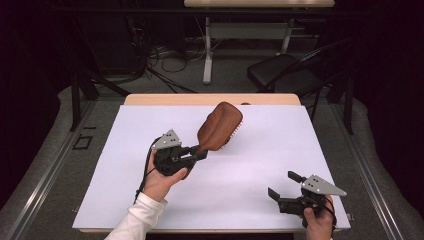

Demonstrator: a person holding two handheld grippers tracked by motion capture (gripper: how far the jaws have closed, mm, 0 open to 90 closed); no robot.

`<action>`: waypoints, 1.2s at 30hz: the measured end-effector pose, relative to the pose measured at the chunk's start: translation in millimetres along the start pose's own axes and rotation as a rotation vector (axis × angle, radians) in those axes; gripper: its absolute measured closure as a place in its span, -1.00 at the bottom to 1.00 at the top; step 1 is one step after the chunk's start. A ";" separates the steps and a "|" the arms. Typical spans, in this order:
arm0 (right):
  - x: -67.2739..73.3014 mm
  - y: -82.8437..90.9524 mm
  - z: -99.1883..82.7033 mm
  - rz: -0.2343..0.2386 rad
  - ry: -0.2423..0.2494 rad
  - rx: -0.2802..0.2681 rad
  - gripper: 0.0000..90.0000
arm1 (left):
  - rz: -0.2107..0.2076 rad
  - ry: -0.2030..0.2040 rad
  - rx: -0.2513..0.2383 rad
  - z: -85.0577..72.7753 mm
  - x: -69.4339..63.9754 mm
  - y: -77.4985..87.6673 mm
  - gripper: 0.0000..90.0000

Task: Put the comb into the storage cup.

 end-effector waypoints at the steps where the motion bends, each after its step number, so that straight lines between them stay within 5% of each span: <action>1: 0.8 -0.7 0.2 0.002 0.005 0.007 -0.89 | -0.001 0.001 -0.002 -0.4 -0.3 0.5 0.60; 9: 4.6 -8.6 7.6 0.008 0.004 0.032 -1.00 | 0.003 0.009 -0.013 -3.6 1.4 4.8 0.60; 21: 4.8 -26.9 29.1 -0.017 -0.099 0.069 -1.00 | 0.012 0.017 -0.022 -8.1 4.4 7.2 0.60; 36: 21.8 -43.8 54.6 0.029 -0.037 0.084 -0.84 | 0.019 0.018 -0.041 -8.9 4.6 8.3 0.60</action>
Point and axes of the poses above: each handheld gripper's, and its own axes: y roughly backward along the jaws, z roughly out of its top, x roughly to its left, the point moved 7 cm from there along -y, roughly forward along the jaws, and after that the axes turned 2 degrees about y, right-handed, at the moved point
